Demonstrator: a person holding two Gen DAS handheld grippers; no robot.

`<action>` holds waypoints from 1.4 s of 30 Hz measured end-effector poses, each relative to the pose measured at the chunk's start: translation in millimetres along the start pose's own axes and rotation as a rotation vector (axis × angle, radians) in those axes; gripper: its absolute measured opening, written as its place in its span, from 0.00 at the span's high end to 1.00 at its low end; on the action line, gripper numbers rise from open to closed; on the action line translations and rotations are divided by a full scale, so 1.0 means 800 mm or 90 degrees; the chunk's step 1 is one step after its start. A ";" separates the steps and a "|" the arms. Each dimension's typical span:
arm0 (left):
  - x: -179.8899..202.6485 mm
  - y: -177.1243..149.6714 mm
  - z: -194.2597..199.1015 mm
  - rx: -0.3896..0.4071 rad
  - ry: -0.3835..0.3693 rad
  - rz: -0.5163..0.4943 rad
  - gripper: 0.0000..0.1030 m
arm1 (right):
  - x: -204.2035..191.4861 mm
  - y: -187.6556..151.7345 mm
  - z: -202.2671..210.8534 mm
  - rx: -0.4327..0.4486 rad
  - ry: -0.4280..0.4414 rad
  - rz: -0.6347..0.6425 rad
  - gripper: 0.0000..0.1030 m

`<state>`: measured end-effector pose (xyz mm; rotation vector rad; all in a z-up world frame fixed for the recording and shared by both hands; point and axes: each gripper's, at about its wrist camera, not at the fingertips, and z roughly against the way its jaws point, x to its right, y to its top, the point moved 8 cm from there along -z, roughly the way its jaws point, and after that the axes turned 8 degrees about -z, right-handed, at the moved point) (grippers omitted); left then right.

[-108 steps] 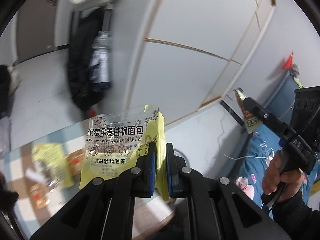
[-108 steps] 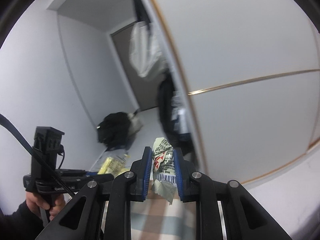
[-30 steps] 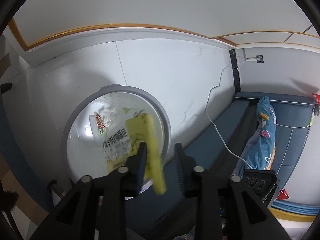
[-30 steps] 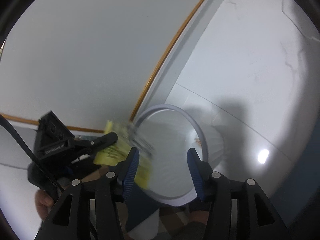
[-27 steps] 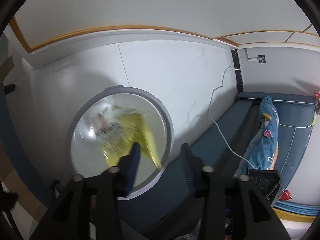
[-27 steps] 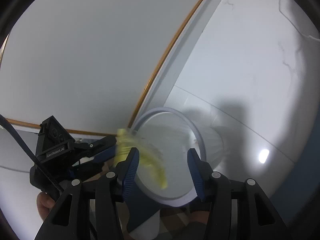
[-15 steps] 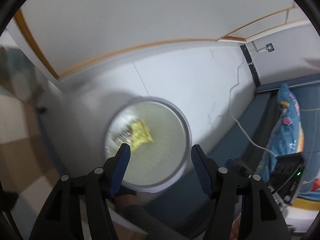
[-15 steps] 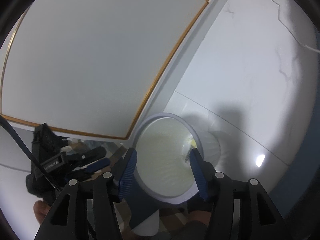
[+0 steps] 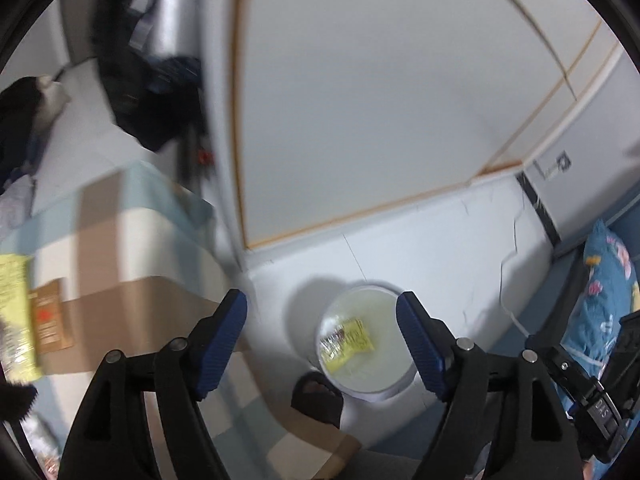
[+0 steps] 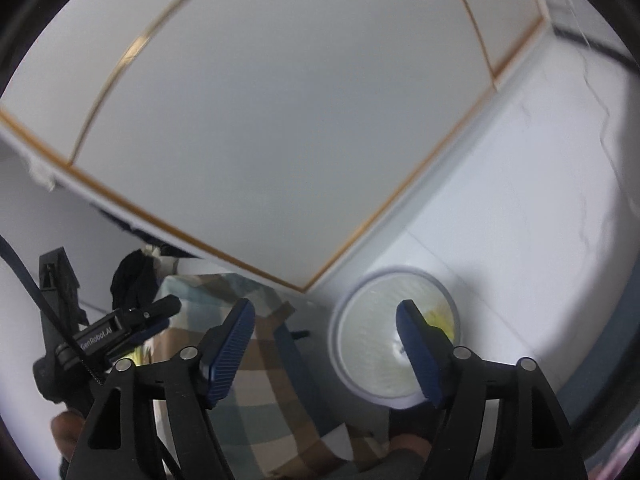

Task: Collect trash
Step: 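Move both open grippers back over the table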

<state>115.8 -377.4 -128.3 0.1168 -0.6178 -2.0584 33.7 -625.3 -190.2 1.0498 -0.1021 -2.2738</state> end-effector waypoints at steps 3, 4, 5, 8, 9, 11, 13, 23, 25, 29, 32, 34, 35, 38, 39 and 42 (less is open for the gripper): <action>-0.034 0.003 0.048 0.064 0.032 0.019 0.20 | -0.039 -0.003 0.022 0.022 0.005 0.052 0.24; -0.040 0.003 0.059 0.077 0.039 0.021 0.19 | -0.051 -0.006 0.028 0.028 0.005 0.073 0.24; -0.051 0.003 0.077 0.097 0.049 0.025 0.18 | -0.066 -0.008 0.036 0.035 0.003 0.094 0.24; -0.078 0.001 0.112 0.130 0.067 0.052 0.12 | -0.101 -0.014 0.054 0.055 -0.003 0.141 0.24; -0.093 -0.001 0.125 0.146 0.083 0.069 0.11 | -0.111 -0.017 0.060 0.061 -0.002 0.151 0.23; -0.120 -0.009 0.151 0.178 0.107 0.094 0.11 | -0.140 -0.024 0.074 0.076 0.006 0.176 0.21; -0.143 -0.017 0.172 0.200 0.129 0.108 0.10 | -0.169 -0.034 0.086 0.089 0.011 0.200 0.19; -0.224 -0.056 0.262 0.280 0.164 0.149 0.05 | -0.317 -0.124 0.110 0.120 0.082 0.350 0.12; -0.243 -0.066 0.277 0.289 0.183 0.152 0.05 | -0.336 -0.138 0.111 0.126 0.087 0.372 0.10; -0.286 -0.084 0.298 0.305 0.213 0.178 0.05 | -0.378 -0.178 0.105 0.139 0.112 0.423 0.07; -0.310 -0.103 0.311 0.326 0.225 0.195 0.05 | -0.403 -0.205 0.090 0.133 0.129 0.445 0.06; -0.325 -0.114 0.314 0.335 0.235 0.200 0.05 | -0.416 -0.222 0.083 0.128 0.142 0.464 0.06; -0.332 -0.119 0.314 0.336 0.241 0.203 0.05 | -0.423 -0.232 0.078 0.127 0.147 0.478 0.06; -0.351 -0.133 0.309 0.331 0.256 0.212 0.05 | -0.443 -0.260 0.062 0.121 0.165 0.516 0.06; -0.358 -0.139 0.306 0.326 0.257 0.217 0.05 | -0.450 -0.271 0.056 0.116 0.172 0.525 0.06; -0.377 -0.155 0.295 0.315 0.249 0.227 0.05 | -0.461 -0.294 0.036 0.093 0.191 0.533 0.06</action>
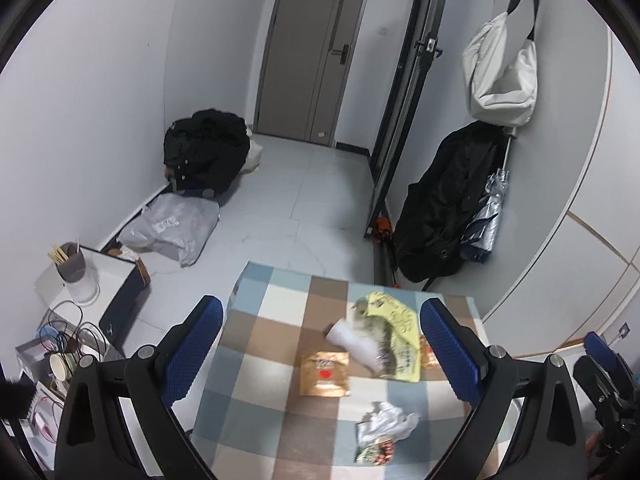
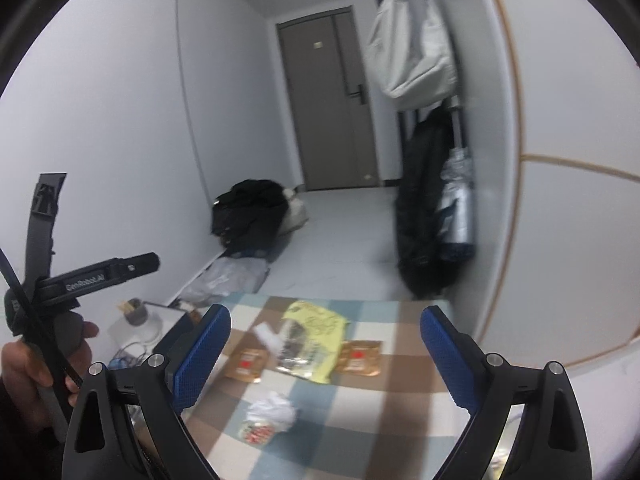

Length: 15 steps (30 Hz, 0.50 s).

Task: Collect trash
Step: 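Move both open grippers back over the table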

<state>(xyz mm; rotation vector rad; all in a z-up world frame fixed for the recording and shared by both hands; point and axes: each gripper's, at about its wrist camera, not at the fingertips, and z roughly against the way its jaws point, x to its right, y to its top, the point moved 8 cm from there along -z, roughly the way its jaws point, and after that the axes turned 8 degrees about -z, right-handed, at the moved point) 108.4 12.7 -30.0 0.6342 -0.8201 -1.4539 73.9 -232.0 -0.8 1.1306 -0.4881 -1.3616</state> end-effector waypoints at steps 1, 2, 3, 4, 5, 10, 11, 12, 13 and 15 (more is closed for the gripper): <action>-0.006 -0.004 -0.003 -0.002 0.004 0.002 0.05 | -0.007 -0.006 -0.009 -0.008 0.008 -0.001 0.06; -0.011 -0.008 -0.005 -0.005 0.011 0.004 0.05 | -0.013 -0.012 -0.018 -0.019 0.015 0.001 0.06; -0.016 -0.011 -0.006 -0.010 0.014 0.006 0.05 | -0.020 -0.017 -0.023 -0.028 0.020 0.005 0.06; -0.022 -0.016 -0.011 -0.018 0.011 0.014 0.05 | -0.027 -0.024 -0.029 -0.038 0.026 0.011 0.06; -0.026 -0.019 -0.011 -0.020 0.008 0.018 0.05 | -0.031 -0.030 -0.036 -0.048 0.031 0.017 0.06; -0.040 -0.035 -0.024 -0.046 -0.006 0.027 0.05 | -0.035 -0.064 -0.067 -0.100 0.033 0.027 0.06; -0.041 -0.038 -0.027 -0.053 -0.009 0.029 0.05 | -0.034 -0.070 -0.072 -0.110 0.033 0.025 0.06; -0.041 -0.041 -0.029 -0.059 -0.013 0.031 0.05 | -0.033 -0.077 -0.077 -0.122 0.033 0.023 0.06; -0.041 -0.044 -0.032 -0.066 -0.017 0.032 0.05 | -0.033 -0.084 -0.082 -0.134 0.035 0.023 0.06; -0.043 -0.049 -0.035 -0.080 -0.013 0.026 0.05 | -0.031 -0.101 -0.094 -0.162 0.029 0.021 0.06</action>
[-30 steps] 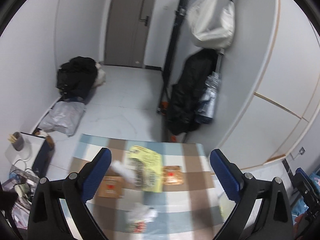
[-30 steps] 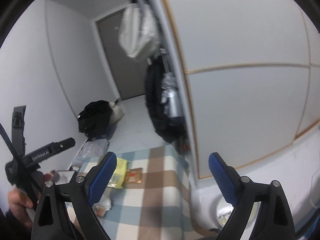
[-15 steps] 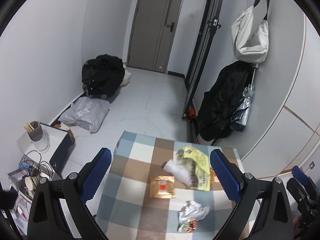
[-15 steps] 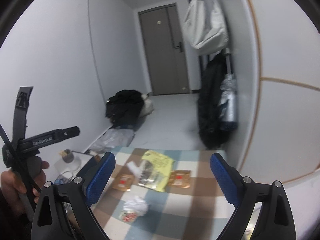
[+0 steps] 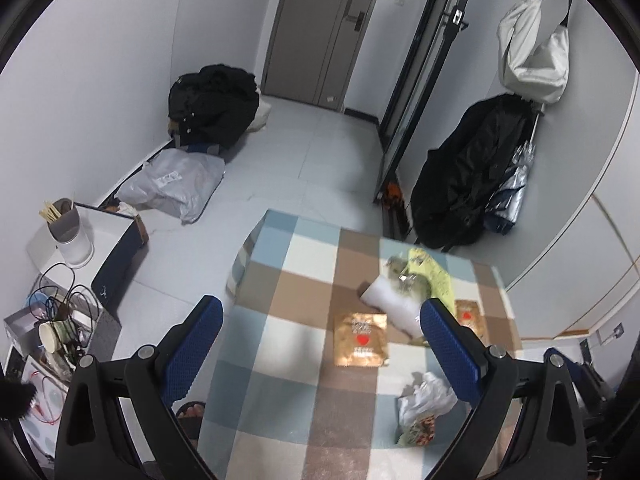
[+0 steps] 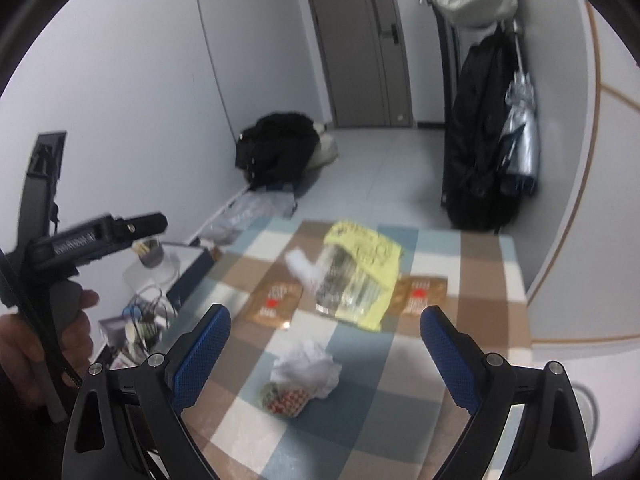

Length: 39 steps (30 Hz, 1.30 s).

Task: Collect trash
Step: 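Move both open grippers back over the table, then close the right gripper on the crumpled white tissue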

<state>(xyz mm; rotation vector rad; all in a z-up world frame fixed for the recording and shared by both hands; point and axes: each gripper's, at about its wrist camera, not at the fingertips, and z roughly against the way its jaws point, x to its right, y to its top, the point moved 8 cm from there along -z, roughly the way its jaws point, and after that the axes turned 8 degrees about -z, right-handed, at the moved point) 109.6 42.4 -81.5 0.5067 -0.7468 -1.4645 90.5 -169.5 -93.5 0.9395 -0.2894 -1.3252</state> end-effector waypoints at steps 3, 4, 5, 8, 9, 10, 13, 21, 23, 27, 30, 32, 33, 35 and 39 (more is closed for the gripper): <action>-0.003 -0.002 -0.001 -0.001 0.013 -0.019 0.05 | 0.004 -0.021 -0.024 -0.051 0.005 -0.025 0.06; -0.004 -0.003 -0.002 -0.006 0.014 -0.019 0.05 | 0.007 -0.026 -0.031 -0.066 0.002 -0.033 0.06; -0.008 -0.005 -0.005 -0.014 0.011 -0.013 0.05 | 0.010 -0.033 -0.041 -0.087 0.001 -0.048 0.06; -0.016 -0.009 -0.013 -0.040 -0.002 0.009 0.05 | 0.016 -0.049 -0.062 -0.130 0.007 -0.081 0.07; -0.018 -0.011 -0.015 -0.049 -0.005 0.016 0.05 | 0.018 -0.054 -0.070 -0.143 0.010 -0.095 0.07; -0.020 -0.013 -0.018 -0.058 -0.012 0.024 0.05 | 0.019 -0.056 -0.075 -0.151 0.011 -0.103 0.07; -0.023 -0.018 -0.025 -0.081 -0.025 0.040 0.05 | 0.018 -0.063 -0.088 -0.171 0.017 -0.117 0.07; -0.029 -0.024 -0.036 -0.111 -0.036 0.063 0.05 | 0.002 -0.075 -0.109 -0.193 0.005 -0.075 0.16; -0.029 -0.025 -0.037 -0.114 -0.035 0.063 0.05 | 0.000 -0.077 -0.114 -0.195 0.001 -0.067 0.21; -0.030 -0.026 -0.038 -0.120 -0.033 0.065 0.05 | -0.001 -0.084 -0.122 -0.210 -0.007 -0.055 0.36; -0.030 -0.025 -0.039 -0.120 -0.044 0.070 0.05 | -0.001 -0.084 -0.122 -0.206 -0.022 -0.037 0.50; -0.030 -0.024 -0.039 -0.119 -0.041 0.065 0.05 | -0.002 -0.084 -0.121 -0.205 -0.021 -0.032 0.64; -0.030 -0.023 -0.038 -0.117 -0.038 0.064 0.05 | -0.001 -0.084 -0.122 -0.208 -0.019 -0.035 0.69; -0.030 -0.023 -0.038 -0.115 -0.036 0.063 0.05 | 0.001 -0.083 -0.122 -0.208 -0.017 -0.041 0.78; -0.029 -0.024 -0.039 -0.120 -0.036 0.059 0.05 | 0.004 -0.084 -0.120 -0.211 -0.003 -0.058 0.82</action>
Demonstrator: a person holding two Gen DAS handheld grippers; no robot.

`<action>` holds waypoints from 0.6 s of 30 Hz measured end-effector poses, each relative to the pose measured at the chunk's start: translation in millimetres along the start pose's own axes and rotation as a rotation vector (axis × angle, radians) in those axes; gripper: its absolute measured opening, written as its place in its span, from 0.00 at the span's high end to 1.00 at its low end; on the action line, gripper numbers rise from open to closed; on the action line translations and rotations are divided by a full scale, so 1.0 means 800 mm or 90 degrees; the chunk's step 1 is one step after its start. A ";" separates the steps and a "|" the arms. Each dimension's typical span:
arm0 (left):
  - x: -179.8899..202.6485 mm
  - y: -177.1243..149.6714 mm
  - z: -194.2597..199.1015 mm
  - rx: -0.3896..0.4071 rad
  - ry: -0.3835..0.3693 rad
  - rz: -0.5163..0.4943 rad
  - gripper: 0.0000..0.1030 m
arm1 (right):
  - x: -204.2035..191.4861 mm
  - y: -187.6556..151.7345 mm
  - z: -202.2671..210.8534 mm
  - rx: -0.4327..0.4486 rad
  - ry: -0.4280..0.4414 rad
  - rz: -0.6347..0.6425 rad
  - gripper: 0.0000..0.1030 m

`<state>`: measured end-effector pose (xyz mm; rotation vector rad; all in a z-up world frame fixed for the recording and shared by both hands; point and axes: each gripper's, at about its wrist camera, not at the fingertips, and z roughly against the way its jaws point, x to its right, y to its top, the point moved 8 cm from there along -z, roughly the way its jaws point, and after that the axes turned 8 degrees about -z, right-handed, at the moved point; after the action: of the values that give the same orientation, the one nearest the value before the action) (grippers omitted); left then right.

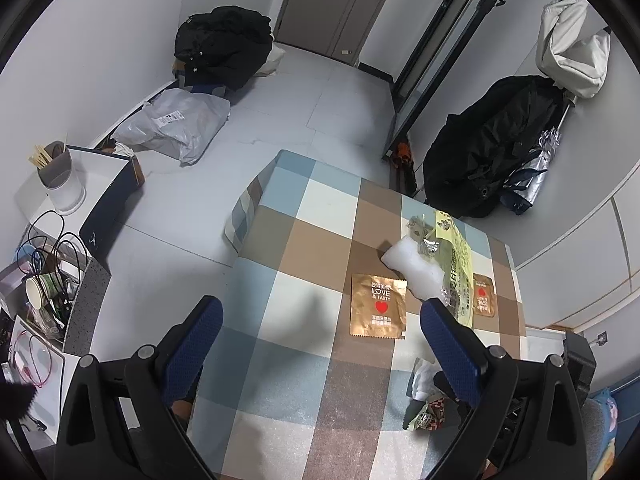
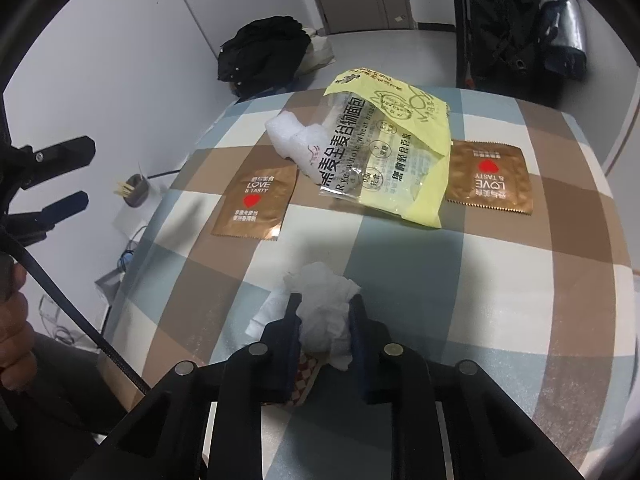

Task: Collect trash
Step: 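Close the right gripper on the crumpled white tissue, then close the left gripper on the red-white snack wrapper while the right holds the tissue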

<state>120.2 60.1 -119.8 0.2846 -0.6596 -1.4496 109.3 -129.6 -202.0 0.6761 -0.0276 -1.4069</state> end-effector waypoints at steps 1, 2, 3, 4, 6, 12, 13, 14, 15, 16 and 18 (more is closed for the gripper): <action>0.001 0.000 0.000 -0.002 0.000 -0.002 0.05 | 0.000 0.000 0.000 0.000 -0.002 0.003 0.83; 0.002 -0.001 -0.002 -0.003 0.000 -0.003 0.05 | -0.001 0.000 0.001 0.002 -0.005 0.006 0.85; 0.002 -0.001 -0.002 -0.004 0.000 -0.004 0.05 | -0.002 0.001 0.003 0.005 -0.005 0.009 0.85; 0.003 -0.002 -0.002 -0.005 0.000 -0.006 0.05 | -0.002 0.001 0.004 0.008 -0.005 0.009 0.85; 0.005 -0.003 -0.004 -0.008 0.001 -0.009 0.05 | -0.003 0.003 0.007 0.015 -0.011 0.013 0.86; 0.012 -0.007 -0.009 -0.017 0.000 -0.024 0.05 | 0.010 0.012 0.020 0.038 -0.020 -0.003 0.87; 0.014 -0.007 -0.009 -0.019 -0.001 -0.027 0.05 | 0.013 0.014 0.023 0.045 -0.022 -0.009 0.87; 0.017 -0.008 -0.010 -0.020 -0.001 -0.032 0.05 | 0.017 0.017 0.028 0.054 -0.019 -0.017 0.87; 0.020 -0.008 -0.011 -0.022 -0.001 -0.036 0.05 | 0.021 0.021 0.032 0.063 -0.018 -0.023 0.87; 0.023 -0.009 -0.012 -0.025 -0.004 -0.040 0.05 | 0.024 0.024 0.037 0.072 -0.022 -0.025 0.87; 0.029 -0.010 -0.014 -0.031 -0.011 -0.044 0.05 | 0.032 0.029 0.048 0.088 -0.027 -0.029 0.87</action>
<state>119.4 34.2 -127.6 0.2590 -0.6337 -1.5330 119.1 -168.4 -169.8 0.7651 -0.1451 -1.4726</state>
